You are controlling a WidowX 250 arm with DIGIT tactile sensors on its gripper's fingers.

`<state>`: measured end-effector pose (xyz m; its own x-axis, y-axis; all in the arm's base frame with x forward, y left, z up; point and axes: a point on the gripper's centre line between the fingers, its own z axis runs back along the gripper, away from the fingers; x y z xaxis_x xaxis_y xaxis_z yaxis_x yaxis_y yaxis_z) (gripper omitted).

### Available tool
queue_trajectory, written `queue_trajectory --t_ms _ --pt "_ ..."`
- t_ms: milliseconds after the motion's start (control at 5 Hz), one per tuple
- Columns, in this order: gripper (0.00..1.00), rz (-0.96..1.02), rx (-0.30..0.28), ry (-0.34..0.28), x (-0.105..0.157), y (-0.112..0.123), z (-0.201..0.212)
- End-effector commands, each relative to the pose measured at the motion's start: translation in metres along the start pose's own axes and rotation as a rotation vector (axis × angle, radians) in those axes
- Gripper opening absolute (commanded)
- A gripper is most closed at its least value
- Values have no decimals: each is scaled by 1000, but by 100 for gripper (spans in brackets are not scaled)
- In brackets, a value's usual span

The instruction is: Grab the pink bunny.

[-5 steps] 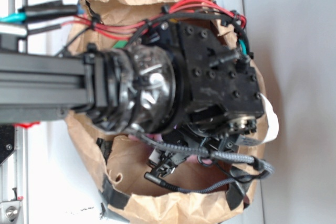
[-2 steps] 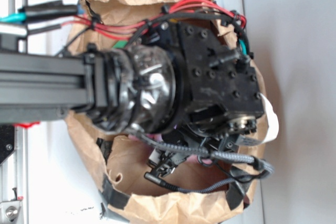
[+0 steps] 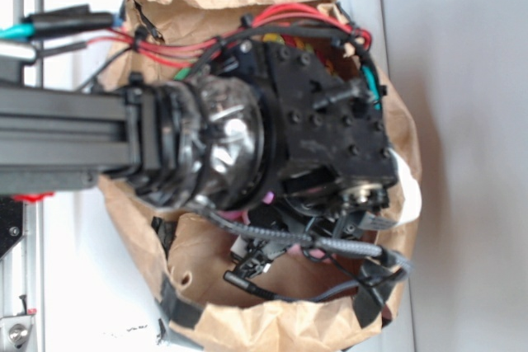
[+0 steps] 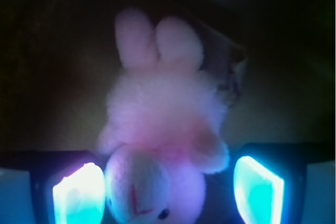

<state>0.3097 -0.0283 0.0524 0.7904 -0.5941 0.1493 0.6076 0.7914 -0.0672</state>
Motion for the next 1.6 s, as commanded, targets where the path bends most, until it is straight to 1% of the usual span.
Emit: queue_trajectory --t_ms 0,200,400,600,800,1000,1200,1400 --pt "100 -41 16 16 10 -10 -11" --pt "64 -27 25 22 8 -11 -19" --pt "0 -16 15 16 6 -13 -13" --pt "0 18 16 -17 3 -15 13" --pt "0 108 23 -49 -5 -11 42" --pt "0 231 15 -76 -24 -8 82" --pt "0 323 65 -56 -37 -8 110" --pt "0 416 110 -91 -49 -5 133"
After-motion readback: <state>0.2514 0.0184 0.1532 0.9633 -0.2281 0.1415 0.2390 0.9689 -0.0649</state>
